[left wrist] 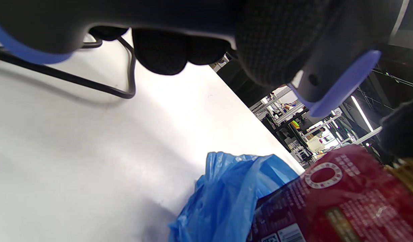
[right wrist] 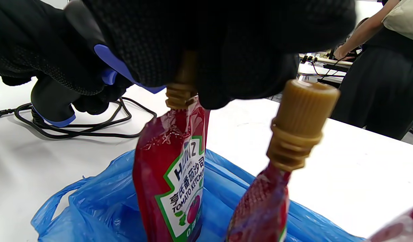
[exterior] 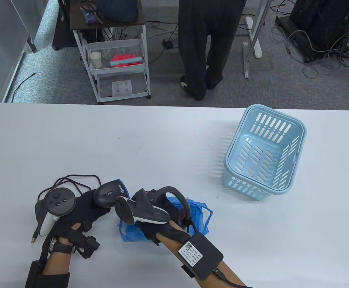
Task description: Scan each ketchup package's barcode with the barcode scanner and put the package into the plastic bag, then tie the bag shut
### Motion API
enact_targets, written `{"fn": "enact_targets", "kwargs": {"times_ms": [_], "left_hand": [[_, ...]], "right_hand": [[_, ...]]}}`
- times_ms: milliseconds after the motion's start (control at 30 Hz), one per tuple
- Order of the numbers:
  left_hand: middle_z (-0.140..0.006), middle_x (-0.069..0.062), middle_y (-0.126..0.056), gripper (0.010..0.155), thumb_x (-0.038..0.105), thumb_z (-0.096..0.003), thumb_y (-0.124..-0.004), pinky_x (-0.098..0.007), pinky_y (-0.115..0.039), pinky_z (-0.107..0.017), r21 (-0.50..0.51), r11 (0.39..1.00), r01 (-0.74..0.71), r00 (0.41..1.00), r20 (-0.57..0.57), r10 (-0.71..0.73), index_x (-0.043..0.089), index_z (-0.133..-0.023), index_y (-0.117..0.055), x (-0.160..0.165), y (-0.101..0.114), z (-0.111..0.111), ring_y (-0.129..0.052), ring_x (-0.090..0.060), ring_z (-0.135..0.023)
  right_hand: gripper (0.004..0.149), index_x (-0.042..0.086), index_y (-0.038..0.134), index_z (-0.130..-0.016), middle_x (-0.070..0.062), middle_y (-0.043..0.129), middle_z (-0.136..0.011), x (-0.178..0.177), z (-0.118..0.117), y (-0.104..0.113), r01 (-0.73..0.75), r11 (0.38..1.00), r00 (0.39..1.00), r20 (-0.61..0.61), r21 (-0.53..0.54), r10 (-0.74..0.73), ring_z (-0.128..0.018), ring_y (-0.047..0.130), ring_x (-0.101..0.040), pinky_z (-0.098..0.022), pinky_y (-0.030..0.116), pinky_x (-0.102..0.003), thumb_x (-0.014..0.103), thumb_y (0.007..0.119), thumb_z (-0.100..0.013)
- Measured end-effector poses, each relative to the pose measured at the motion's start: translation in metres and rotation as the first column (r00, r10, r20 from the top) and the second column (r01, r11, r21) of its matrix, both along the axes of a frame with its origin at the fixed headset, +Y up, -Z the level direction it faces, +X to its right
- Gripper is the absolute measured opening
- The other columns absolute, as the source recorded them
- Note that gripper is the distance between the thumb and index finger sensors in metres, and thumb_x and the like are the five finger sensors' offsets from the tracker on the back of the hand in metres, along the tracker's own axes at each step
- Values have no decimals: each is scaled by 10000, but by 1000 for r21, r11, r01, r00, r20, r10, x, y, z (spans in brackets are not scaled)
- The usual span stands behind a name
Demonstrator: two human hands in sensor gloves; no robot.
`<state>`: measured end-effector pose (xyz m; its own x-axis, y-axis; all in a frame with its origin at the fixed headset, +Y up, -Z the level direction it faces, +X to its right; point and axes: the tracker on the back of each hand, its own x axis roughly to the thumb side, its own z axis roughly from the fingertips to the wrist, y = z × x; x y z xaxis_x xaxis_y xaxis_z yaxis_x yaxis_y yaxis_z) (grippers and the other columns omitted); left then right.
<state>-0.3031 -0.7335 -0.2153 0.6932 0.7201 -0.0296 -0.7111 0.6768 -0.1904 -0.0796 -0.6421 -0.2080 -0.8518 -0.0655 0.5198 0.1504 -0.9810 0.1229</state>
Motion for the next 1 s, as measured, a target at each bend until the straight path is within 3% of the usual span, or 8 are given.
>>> {"fn": "enact_targets", "kwargs": {"times_ms": [500, 767, 1000], "left_hand": [[-902, 33, -837, 519, 438, -429, -898, -529, -739, -645, 0, 1000, 6, 1000, 2, -6, 285, -916, -806, 1, 0, 0, -941, -297, -745], [-902, 33, -838, 520, 439, -428, -898, -529, -740, -644, -6, 1000, 7, 1000, -1, -7, 286, -917, -806, 1, -1, 1, -940, -297, -746], [-902, 25, -837, 521, 438, -427, -899, -529, -741, -643, -7, 1000, 9, 1000, -4, -9, 285, -916, -806, 0, -1, 1, -940, -297, -745]], "right_hand": [[513, 76, 751, -941, -186, 887, -810, 1, 1, 5, -4, 998, 1000, 20, -59, 5, -606, 903, -373, -410, 797, -438, 327, 833, -501], [567, 90, 693, -996, -203, 817, -913, 14, 2, 31, 160, 987, 987, 27, -17, -159, -738, 845, -419, -513, 755, -508, 375, 800, -517], [582, 92, 674, -1012, -211, 792, -944, 49, 5, 53, 289, 956, 956, 40, 60, -291, -784, 816, -438, -551, 732, -537, 412, 754, -533]]}}
